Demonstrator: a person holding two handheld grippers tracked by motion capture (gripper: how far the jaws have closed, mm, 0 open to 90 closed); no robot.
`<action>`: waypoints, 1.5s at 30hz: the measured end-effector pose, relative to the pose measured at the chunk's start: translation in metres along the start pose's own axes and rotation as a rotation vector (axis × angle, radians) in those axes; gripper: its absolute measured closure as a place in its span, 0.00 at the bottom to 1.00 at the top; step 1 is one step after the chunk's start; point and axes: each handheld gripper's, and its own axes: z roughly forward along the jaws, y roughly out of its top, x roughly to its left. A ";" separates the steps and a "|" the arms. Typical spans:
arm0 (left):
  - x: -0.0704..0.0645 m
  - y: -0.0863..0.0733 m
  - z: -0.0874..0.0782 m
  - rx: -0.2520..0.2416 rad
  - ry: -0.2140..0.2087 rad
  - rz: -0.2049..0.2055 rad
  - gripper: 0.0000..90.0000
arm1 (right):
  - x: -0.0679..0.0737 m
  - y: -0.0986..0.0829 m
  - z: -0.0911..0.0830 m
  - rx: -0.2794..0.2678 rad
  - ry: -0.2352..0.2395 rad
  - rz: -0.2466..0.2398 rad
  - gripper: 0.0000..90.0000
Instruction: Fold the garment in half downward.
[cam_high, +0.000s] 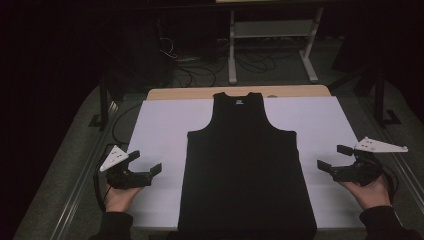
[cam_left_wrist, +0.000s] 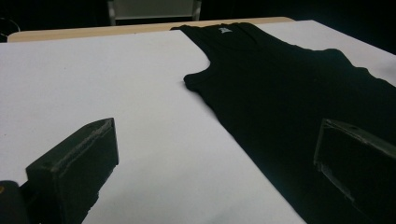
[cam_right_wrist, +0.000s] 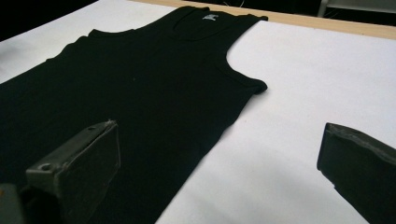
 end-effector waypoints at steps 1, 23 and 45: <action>0.000 0.000 0.000 0.000 0.000 0.000 0.00 | 0.000 0.000 0.000 0.000 0.000 0.000 0.00; -0.002 0.003 0.001 -0.006 -0.011 0.025 0.00 | 0.002 0.005 0.002 0.007 0.015 -0.013 0.00; -0.003 0.026 0.017 0.040 -0.020 0.087 0.00 | 0.000 0.028 0.012 0.035 0.019 -0.045 0.00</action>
